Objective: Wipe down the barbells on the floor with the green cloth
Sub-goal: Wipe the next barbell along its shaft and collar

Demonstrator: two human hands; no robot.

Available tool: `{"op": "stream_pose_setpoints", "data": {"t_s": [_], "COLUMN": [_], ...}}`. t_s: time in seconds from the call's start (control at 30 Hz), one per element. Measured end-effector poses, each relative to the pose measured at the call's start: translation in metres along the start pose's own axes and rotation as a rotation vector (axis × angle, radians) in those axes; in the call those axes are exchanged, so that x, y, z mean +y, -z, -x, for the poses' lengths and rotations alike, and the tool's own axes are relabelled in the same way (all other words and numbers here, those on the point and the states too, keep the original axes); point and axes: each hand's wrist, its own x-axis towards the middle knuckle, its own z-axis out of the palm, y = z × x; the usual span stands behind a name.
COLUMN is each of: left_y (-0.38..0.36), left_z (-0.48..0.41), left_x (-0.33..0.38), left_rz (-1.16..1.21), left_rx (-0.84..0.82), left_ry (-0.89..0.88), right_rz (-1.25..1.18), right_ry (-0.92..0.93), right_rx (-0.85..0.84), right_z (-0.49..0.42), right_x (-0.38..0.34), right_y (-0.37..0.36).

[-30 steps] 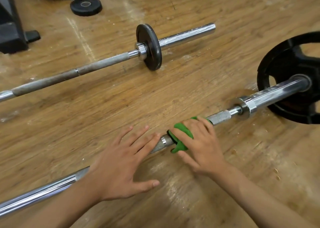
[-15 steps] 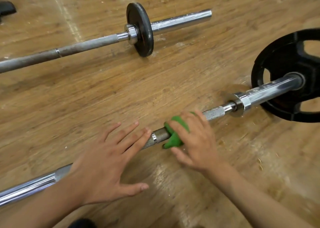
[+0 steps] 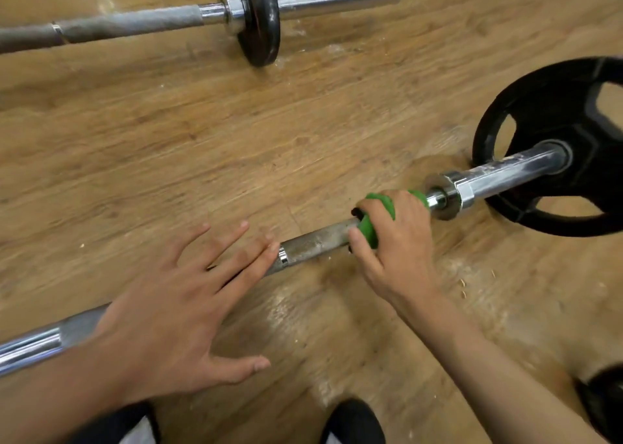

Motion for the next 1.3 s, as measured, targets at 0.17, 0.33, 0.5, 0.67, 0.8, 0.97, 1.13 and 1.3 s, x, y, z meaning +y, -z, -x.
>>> {"op": "stream_pose_setpoints", "data": {"t_s": [0.17,0.33,0.5,0.67,0.8,0.97,1.13,1.3], "left_y": [-0.004,-0.005,-0.011,-0.014,-0.018,-0.018,-0.02,-0.018], "left_z": [0.006,0.014,0.026,0.031,0.036,0.038,0.038,0.037], "left_x": [0.016,0.033,0.047,0.06,0.066,0.071,0.074,0.072], "left_rz": [0.011,0.017,0.022,0.033,0.013,-0.016,-0.024,-0.016], "left_rx": [0.005,0.011,0.048,0.023,0.026,0.044,0.04,0.046], "left_ry": [-0.004,-0.03,-0.062,-0.085,-0.112,-0.118,-0.103,-0.106], "right_rz": [-0.015,-0.12,-0.03,-0.2,-0.228,-0.077,-0.151,-0.179], "right_ry": [-0.296,0.185,-0.069,-0.091,0.254,0.061,-0.273,0.239], "right_rx": [0.053,-0.16,-0.005,0.014,-0.116,0.041,0.215,0.033], "right_z": [0.001,0.041,0.054,0.065,0.086,0.078,0.072,0.095], "right_x": [-0.002,-0.057,0.021,-0.053,-0.073,0.027,-0.003,-0.049], "right_y": [0.006,0.01,0.023,0.014,0.012,0.023,0.013,0.005]}}
